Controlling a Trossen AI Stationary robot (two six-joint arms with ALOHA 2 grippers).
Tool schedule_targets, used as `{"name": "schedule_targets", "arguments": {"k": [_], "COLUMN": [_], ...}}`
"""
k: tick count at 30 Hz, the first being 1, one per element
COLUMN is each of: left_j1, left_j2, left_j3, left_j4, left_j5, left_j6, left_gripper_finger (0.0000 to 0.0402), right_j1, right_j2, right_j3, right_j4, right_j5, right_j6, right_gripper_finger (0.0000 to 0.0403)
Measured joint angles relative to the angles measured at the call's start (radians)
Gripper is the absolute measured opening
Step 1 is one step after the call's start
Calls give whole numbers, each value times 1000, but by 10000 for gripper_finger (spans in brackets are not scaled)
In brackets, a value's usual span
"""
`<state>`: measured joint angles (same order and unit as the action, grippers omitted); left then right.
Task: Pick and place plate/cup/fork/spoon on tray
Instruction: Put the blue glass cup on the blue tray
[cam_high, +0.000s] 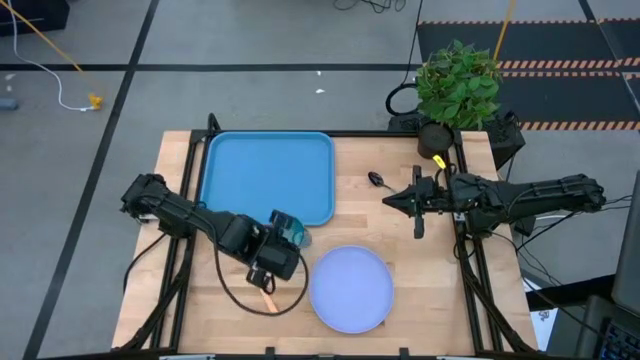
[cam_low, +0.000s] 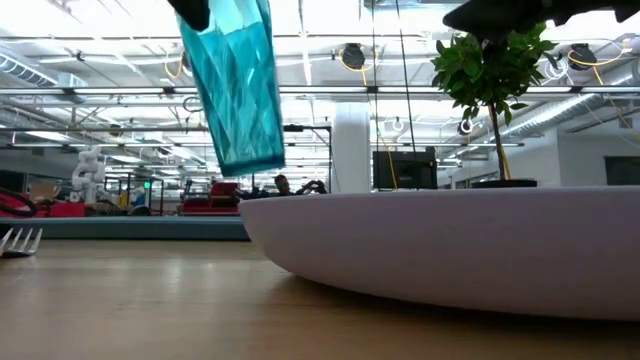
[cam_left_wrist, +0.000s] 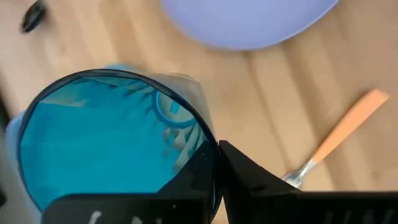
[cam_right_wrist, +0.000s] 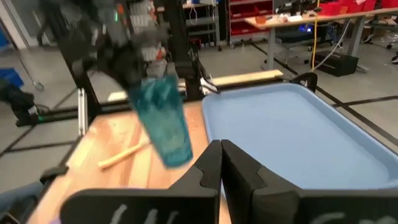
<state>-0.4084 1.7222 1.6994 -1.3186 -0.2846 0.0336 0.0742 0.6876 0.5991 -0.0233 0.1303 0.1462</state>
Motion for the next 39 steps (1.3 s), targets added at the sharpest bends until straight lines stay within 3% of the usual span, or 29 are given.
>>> {"name": "schedule_targets", "arguments": {"k": [8,19,32,39], "left_j1": [152,414,623,722], "left_j2": [0,-142,-343,-376], "left_j3": [161,180,180,180], "left_j4": [-257,-253,-254,-253], "left_j5": [-14,-33,-33,-30], "left_j6": [67,178,227,251], "left_gripper_finger": [10,9,16,9], "right_j1": [0,0,0,0], "right_j2": [0,1,1,1], "right_j3": [-13,-39,-39,-39], "right_j4": [-56,-55,-52,92], "right_j5": [0,0,1,3], "right_j6": [-54,-178,-252,-304], "right_gripper_finger": [0,0,0,0]}}
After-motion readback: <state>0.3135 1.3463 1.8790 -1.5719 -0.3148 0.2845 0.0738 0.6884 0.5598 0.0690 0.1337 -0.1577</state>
